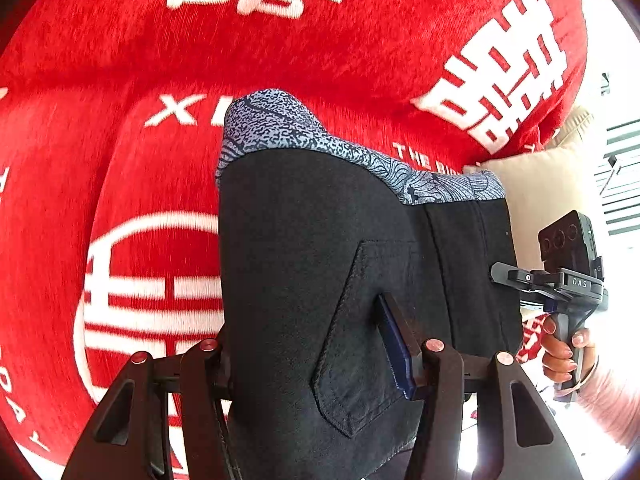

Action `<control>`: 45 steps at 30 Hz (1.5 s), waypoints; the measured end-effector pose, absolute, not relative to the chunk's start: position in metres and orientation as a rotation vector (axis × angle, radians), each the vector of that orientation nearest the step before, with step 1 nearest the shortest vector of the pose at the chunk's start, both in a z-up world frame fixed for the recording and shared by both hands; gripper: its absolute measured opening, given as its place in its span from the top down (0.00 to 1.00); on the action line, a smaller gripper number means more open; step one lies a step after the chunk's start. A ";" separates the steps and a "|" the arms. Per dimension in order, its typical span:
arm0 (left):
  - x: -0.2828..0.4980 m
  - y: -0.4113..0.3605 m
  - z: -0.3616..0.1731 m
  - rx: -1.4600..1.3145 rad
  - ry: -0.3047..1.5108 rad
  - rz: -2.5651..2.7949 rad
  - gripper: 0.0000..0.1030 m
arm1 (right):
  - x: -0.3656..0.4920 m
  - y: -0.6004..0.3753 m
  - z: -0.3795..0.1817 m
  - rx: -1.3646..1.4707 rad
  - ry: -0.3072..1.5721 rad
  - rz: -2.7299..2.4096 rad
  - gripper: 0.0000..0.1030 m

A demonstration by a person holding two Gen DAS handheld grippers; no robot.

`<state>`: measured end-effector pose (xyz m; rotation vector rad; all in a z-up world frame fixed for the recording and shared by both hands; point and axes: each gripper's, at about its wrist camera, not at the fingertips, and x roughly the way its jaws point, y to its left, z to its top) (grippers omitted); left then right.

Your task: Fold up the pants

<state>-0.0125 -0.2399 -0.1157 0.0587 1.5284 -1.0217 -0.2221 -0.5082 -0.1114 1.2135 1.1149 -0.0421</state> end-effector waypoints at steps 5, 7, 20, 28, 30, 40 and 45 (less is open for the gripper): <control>-0.023 -0.228 -0.131 0.067 1.542 -1.034 0.45 | -0.239 -0.489 -0.117 1.210 1.116 -0.068 0.64; -0.025 -0.224 -0.142 0.073 1.546 -1.034 0.45 | -0.243 -0.485 -0.123 1.206 1.118 -0.083 0.64; -0.021 -0.204 -0.176 0.165 1.467 -0.864 0.08 | -0.260 -0.469 -0.155 1.022 1.164 -0.246 0.44; -0.035 -0.202 -0.134 0.374 1.354 -0.731 0.01 | -0.265 -0.460 -0.122 0.891 1.284 -0.468 0.29; -0.042 -0.201 -0.123 0.395 1.349 -0.725 0.01 | -0.267 -0.454 -0.109 0.866 1.301 -0.504 0.21; -0.096 -0.197 -0.079 0.498 1.362 -0.728 0.01 | -0.267 -0.393 -0.049 0.708 1.293 -0.598 0.00; -0.110 -0.193 -0.059 0.533 1.365 -0.683 0.01 | -0.257 -0.367 -0.025 0.596 1.318 -0.645 0.00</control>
